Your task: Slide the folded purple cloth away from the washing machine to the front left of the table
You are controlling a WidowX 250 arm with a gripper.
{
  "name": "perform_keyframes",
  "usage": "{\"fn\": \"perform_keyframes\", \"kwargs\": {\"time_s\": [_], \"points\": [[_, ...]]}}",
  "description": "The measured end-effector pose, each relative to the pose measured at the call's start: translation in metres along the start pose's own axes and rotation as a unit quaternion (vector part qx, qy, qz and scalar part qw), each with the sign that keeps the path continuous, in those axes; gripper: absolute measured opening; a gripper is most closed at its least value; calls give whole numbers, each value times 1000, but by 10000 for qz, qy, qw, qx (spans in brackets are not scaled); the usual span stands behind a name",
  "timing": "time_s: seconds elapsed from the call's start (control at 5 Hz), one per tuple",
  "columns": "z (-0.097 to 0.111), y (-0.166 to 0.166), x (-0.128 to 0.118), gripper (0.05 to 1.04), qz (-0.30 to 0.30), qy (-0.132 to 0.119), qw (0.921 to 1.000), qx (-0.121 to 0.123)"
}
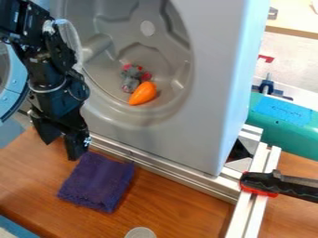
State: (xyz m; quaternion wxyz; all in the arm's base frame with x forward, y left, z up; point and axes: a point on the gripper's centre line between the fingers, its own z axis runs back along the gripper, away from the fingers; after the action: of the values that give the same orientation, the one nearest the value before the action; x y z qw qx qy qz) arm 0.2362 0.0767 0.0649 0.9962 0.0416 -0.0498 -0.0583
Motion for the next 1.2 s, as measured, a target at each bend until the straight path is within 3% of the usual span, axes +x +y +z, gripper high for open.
{"fn": "perform_keyframes", "kwargs": {"time_s": [0.2, 0.4, 0.6, 0.8, 1.0, 1.2], "points": [[-5, -1, -2, 999, 3, 84, 10000, -37], [-31, 2, 6, 999, 161, 51, 9999, 9], [-49, 7, 22, 999, 136, -556, 9982, 203], [-79, 7, 26, 999, 313, -615, 9974, 204], [-103, 3, 22, 999, 456, -418, 9980, 127], [-116, 6, 29, 999, 597, -385, 9974, 102]]}}
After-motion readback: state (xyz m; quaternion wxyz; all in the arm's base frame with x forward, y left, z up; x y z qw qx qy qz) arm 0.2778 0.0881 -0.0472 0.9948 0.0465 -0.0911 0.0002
